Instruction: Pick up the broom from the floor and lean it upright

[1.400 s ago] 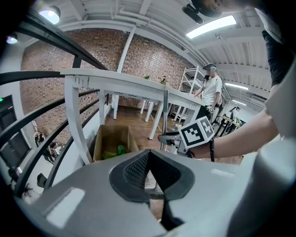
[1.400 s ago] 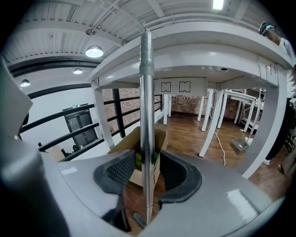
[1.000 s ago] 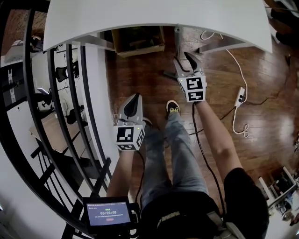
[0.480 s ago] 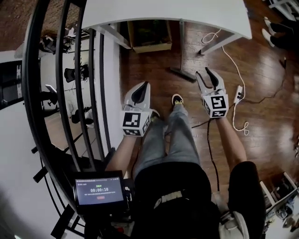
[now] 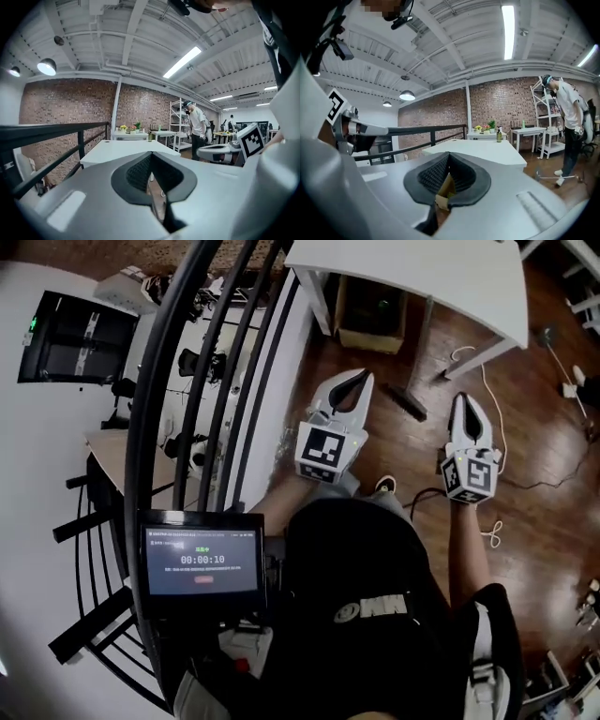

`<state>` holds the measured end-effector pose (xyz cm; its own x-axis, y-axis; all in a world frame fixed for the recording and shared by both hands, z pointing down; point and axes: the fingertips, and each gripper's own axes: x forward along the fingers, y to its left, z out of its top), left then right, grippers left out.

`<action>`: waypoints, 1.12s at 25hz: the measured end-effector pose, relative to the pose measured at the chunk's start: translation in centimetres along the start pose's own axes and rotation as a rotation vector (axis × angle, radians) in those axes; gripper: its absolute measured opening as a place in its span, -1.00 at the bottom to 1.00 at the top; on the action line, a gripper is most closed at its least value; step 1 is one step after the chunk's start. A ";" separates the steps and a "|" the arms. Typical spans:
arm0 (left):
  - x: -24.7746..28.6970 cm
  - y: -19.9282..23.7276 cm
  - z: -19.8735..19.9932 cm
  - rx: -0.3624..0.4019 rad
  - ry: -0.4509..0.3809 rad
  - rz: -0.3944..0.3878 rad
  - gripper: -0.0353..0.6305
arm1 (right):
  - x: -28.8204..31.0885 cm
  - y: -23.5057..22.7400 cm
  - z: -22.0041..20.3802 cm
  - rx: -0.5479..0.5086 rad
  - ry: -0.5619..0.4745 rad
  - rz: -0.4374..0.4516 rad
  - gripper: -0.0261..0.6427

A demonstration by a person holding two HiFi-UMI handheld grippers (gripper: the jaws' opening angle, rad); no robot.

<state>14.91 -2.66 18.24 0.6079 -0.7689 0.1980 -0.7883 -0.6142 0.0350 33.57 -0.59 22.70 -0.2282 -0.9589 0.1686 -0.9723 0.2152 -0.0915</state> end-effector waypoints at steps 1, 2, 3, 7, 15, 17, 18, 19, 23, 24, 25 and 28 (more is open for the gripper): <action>-1.1 -0.3 0.5 0.002 -0.012 0.000 -0.86 | -0.8 1.1 -0.2 -0.003 0.013 0.007 -0.91; -1.9 -0.4 0.7 0.002 -0.019 0.001 -0.85 | -1.2 2.3 -0.4 -0.006 0.023 0.025 -0.91; -2.4 -0.4 0.8 0.004 -0.022 0.002 -0.86 | -1.4 3.5 -0.6 -0.008 0.027 0.051 -0.91; -2.6 -1.6 -0.2 0.045 -0.013 0.012 -0.85 | -1.8 6.6 -1.5 -0.027 0.008 0.178 -0.91; -1.1 -6.6 0.2 0.068 -0.028 -0.045 -0.85 | -2.3 5.1 -1.1 -0.018 -0.031 0.202 -0.91; -1.1 -7.0 0.3 0.069 -0.037 -0.051 -0.85 | -2.2 5.0 -1.0 -0.011 -0.027 0.194 -0.91; -1.2 -7.3 0.3 0.067 -0.034 -0.053 -0.85 | -2.4 5.0 -0.9 -0.011 -0.029 0.192 -0.91; -1.3 -7.8 0.4 0.063 -0.031 -0.056 -0.85 | -2.9 4.9 -0.7 -0.013 -0.030 0.191 -0.91; -1.0 -9.7 0.9 0.061 -0.039 -0.070 -0.85 | -4.1 3.9 -0.6 -0.030 -0.019 0.166 -0.91; -1.0 -9.7 1.1 0.057 -0.040 -0.071 -0.85 | -4.1 3.9 -0.5 -0.029 -0.017 0.161 -0.91; -1.0 -9.6 1.2 0.052 -0.040 -0.070 -0.85 | -4.1 4.0 -0.4 -0.025 -0.017 0.160 -0.91; -1.1 -9.6 1.2 0.051 -0.039 -0.060 -0.85 | -4.2 4.4 -0.1 -0.025 -0.021 0.170 -0.91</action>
<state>21.89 3.84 16.48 0.6580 -0.7360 0.1591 -0.7450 -0.6670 -0.0044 30.21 4.39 21.73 -0.3887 -0.9118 0.1322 -0.9207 0.3791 -0.0924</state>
